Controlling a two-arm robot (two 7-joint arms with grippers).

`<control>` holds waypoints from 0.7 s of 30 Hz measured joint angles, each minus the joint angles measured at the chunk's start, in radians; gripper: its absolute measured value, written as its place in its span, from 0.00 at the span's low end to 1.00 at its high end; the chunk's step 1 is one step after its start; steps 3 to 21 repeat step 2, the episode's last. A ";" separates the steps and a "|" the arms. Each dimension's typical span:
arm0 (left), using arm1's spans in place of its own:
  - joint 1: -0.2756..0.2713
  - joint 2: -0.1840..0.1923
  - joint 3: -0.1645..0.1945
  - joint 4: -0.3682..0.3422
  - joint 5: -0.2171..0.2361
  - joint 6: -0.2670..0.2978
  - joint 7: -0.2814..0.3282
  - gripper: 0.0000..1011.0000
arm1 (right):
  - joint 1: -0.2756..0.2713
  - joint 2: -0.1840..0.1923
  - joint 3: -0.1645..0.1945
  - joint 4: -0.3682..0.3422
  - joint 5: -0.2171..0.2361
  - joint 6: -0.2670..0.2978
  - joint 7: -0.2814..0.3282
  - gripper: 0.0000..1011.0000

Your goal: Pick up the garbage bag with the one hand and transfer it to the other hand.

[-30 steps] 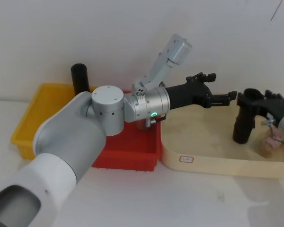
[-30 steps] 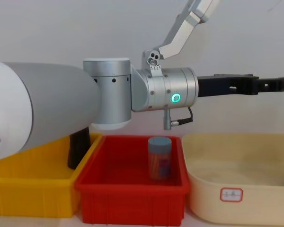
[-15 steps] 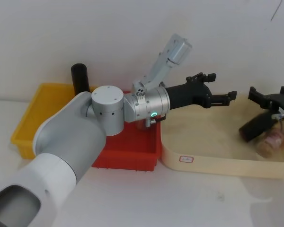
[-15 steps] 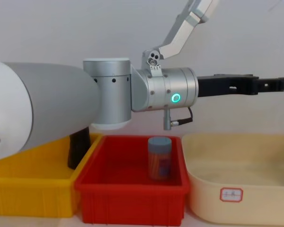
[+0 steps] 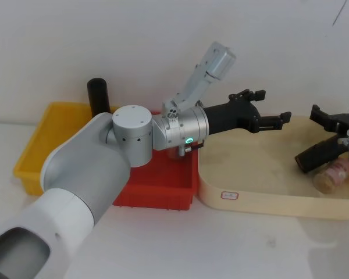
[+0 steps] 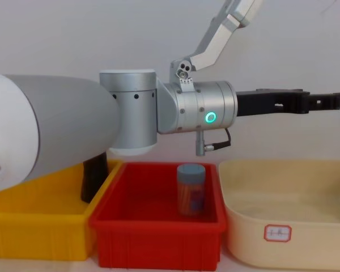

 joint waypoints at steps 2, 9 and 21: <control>0.000 0.000 0.000 0.000 0.000 0.000 0.000 0.99 | 0.001 0.000 0.001 0.000 0.000 0.000 -0.001 0.99; 0.000 0.000 0.000 0.000 0.000 0.000 0.000 0.99 | 0.001 0.000 0.001 0.000 0.000 0.000 -0.001 0.99; 0.000 0.000 0.000 0.000 0.000 0.000 0.000 0.99 | 0.001 0.000 0.001 0.000 0.000 0.000 -0.001 0.99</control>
